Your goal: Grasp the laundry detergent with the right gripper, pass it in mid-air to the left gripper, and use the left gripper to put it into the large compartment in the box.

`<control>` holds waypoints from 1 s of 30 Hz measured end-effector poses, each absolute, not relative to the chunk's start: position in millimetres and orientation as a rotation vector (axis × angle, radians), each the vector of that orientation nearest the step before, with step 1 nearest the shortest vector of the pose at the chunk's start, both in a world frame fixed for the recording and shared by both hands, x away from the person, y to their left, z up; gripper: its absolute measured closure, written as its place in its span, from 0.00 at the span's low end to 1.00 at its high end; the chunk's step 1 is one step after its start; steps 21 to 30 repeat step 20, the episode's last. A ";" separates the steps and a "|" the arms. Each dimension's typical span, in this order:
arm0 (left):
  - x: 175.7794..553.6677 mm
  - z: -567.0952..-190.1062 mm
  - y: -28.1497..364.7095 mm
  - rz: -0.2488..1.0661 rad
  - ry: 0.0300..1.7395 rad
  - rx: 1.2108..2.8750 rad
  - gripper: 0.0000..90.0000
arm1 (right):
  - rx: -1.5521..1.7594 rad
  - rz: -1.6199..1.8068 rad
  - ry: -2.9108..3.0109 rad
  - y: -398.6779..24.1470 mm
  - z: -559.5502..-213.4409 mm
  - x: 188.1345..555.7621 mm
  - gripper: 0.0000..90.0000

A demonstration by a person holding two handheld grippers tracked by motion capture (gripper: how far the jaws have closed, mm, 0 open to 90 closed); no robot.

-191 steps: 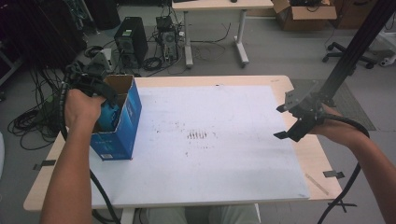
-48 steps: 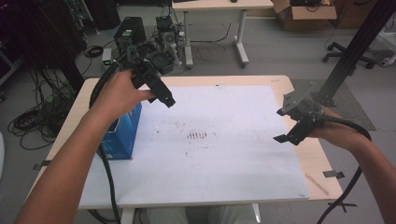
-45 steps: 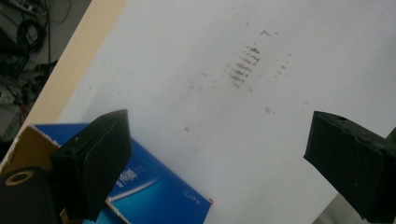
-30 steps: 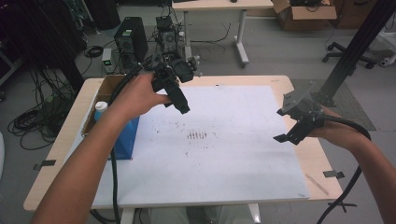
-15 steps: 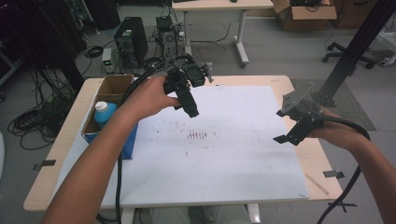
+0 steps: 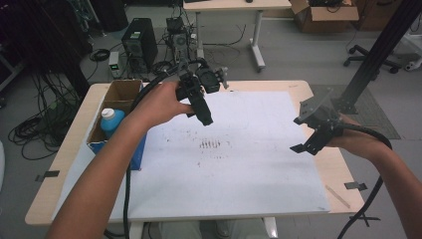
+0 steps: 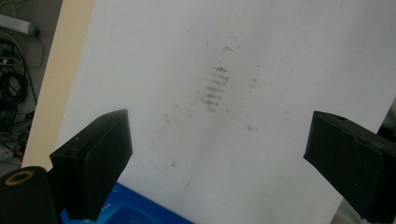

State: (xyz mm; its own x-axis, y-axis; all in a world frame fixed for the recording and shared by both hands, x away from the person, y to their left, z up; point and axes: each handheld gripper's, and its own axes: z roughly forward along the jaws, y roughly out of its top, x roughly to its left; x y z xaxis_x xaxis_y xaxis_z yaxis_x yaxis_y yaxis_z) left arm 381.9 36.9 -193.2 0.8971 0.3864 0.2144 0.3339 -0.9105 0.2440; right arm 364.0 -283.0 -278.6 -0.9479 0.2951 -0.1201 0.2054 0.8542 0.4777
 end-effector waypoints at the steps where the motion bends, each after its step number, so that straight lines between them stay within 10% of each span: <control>1: 382.0 -193.1 36.4 0.382 0.548 2.867 0.09 | 0.388 0.702 2.841 -282.8 -278.5 364.2 0.08; 30: 382.9 -194.3 35.1 0.373 0.536 2.871 0.09 | 0.392 0.697 2.847 -282.7 -278.6 364.4 0.07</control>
